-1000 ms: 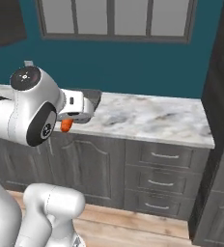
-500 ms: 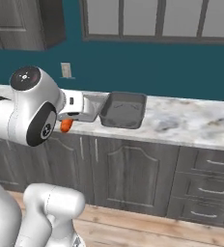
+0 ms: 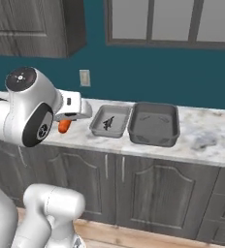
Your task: Place one carrot and one fish in each tupperware on the nearby counter, to pack two identical lunches.
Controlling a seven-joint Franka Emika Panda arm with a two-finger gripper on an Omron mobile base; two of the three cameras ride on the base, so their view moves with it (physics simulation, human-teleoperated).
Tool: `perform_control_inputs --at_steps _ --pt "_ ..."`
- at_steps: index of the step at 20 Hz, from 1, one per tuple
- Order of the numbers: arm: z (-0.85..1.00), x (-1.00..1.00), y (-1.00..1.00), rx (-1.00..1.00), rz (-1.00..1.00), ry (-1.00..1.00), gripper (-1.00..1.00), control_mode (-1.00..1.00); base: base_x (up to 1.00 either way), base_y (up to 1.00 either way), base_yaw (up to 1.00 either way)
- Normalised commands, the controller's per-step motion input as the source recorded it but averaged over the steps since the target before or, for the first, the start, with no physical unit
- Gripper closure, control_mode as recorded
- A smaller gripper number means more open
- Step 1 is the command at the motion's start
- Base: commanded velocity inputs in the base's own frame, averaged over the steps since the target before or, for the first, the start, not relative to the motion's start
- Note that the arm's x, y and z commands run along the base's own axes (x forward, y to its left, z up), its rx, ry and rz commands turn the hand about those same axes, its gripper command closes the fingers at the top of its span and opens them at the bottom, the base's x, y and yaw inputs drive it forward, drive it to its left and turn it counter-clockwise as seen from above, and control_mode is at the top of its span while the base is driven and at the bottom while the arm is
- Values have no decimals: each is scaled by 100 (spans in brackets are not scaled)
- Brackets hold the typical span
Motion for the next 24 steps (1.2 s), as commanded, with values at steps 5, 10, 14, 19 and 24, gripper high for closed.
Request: perform_control_inputs --at_steps 5,10,14,19,24 --pt "0 0 0 0 0 0 100 100 73 -4 0" --pt "0 0 0 0 0 0 100 100 82 0 0" --pt "0 0 0 0 0 0 100 100 78 0 0" --pt "0 0 0 0 0 0 100 100 48 0 0" --pt "-28 2 0 0 -2 3 100 -100 8 0 0"
